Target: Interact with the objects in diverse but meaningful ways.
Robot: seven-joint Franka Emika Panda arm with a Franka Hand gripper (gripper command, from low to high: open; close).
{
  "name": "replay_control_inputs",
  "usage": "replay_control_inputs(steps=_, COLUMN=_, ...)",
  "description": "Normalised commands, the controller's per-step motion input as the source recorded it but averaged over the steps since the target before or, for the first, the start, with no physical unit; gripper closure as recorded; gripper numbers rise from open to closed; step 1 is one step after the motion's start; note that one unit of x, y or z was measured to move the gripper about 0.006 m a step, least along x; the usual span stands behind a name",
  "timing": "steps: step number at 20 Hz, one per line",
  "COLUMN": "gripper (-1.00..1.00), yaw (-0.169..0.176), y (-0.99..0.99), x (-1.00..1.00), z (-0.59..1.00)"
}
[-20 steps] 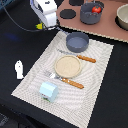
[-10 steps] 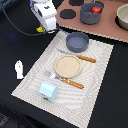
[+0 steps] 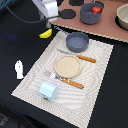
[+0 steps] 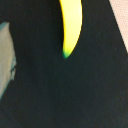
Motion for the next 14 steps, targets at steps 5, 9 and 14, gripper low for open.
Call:
replay_control_inputs(steps=5, gripper=-1.00, yaw=-0.001, y=-0.81, x=0.26, z=0.54)
replay_control_inputs(steps=9, gripper=-1.00, yaw=-0.013, y=-0.91, x=0.22, z=0.29)
replay_control_inputs(steps=14, gripper=-1.00, yaw=-0.028, y=-0.87, x=0.20, z=0.13)
